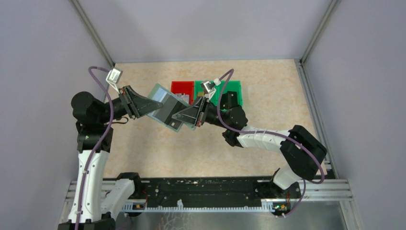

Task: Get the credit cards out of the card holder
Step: Remove the credit card from the card holder.

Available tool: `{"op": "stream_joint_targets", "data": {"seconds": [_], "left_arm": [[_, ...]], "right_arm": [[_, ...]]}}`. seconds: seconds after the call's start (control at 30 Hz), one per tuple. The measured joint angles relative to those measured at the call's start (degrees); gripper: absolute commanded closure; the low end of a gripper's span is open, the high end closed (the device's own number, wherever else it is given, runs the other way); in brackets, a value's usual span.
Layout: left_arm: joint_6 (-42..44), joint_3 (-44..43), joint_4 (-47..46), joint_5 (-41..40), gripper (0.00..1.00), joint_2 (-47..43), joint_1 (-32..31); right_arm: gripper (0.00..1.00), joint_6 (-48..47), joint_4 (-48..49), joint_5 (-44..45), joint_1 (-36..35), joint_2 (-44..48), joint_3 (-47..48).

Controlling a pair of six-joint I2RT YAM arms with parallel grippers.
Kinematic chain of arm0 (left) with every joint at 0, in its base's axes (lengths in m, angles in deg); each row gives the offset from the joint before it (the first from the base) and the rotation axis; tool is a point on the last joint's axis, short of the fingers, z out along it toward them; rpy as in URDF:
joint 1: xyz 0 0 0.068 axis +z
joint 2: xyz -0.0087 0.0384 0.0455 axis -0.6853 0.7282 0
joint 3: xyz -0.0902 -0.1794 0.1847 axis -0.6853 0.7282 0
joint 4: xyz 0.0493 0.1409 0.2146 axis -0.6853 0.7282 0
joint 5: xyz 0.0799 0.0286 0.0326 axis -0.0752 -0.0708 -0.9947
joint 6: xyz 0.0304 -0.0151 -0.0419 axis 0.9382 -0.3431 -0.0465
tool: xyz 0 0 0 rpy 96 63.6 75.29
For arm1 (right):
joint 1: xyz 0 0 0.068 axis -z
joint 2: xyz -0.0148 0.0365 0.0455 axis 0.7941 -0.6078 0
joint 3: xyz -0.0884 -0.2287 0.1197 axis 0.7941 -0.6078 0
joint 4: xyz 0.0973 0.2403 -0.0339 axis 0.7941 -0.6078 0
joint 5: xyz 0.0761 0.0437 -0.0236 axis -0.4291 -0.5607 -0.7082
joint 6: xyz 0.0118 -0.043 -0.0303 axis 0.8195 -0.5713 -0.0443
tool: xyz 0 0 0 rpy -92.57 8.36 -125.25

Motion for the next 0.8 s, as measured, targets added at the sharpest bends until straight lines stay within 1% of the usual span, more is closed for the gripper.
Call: {"op": "stream_joint_targets", "data": {"seconds": [0.03,0.07,0.1,0.17,0.27,0.43,0.53,0.57,0.63,0.7,0.8], "left_arm": [[0.0,0.0,0.0,0.0,0.79,0.0,0.0],[0.0,0.0,0.0,-0.1,0.8,0.0,0.0],[0.0,0.0,0.0,-0.1,0.81,0.0,0.0],[0.2,0.0,0.0,-0.1,0.84,0.0,0.0],[0.2,0.0,0.0,-0.2,0.87,-0.1,0.0],[0.2,0.0,0.0,-0.3,0.88,-0.3,0.0],[0.2,0.0,0.0,-0.3,0.88,-0.4,0.0],[0.2,0.0,-0.1,-0.3,0.88,-0.4,0.0],[0.2,0.0,-0.2,-0.3,0.88,-0.5,0.0],[0.2,0.0,-0.5,-0.3,0.89,-0.6,0.0],[0.2,0.0,-0.6,-0.3,0.89,-0.6,0.0]], "right_arm": [[1.0,0.0,0.0,0.0,0.0,0.0,0.0],[0.96,0.0,0.0,0.0,0.0,0.0,0.0],[0.9,0.0,0.0,0.0,0.0,0.0,0.0],[0.86,0.0,0.0,0.0,0.0,0.0,0.0],[0.75,0.2,0.0,0.2,0.0,0.0,0.0],[0.72,1.0,1.1,0.1,0.0,-0.5,0.9],[0.72,1.6,1.8,0.2,0.0,-1.2,2.2],[0.74,1.8,2.1,0.2,0.0,-1.5,2.6],[0.85,2.2,2.4,0.1,0.0,-1.9,3.1],[0.93,2.4,2.4,0.0,0.0,-2.3,3.5],[1.0,2.5,2.0,-0.2,0.0,-2.5,3.5]]}}
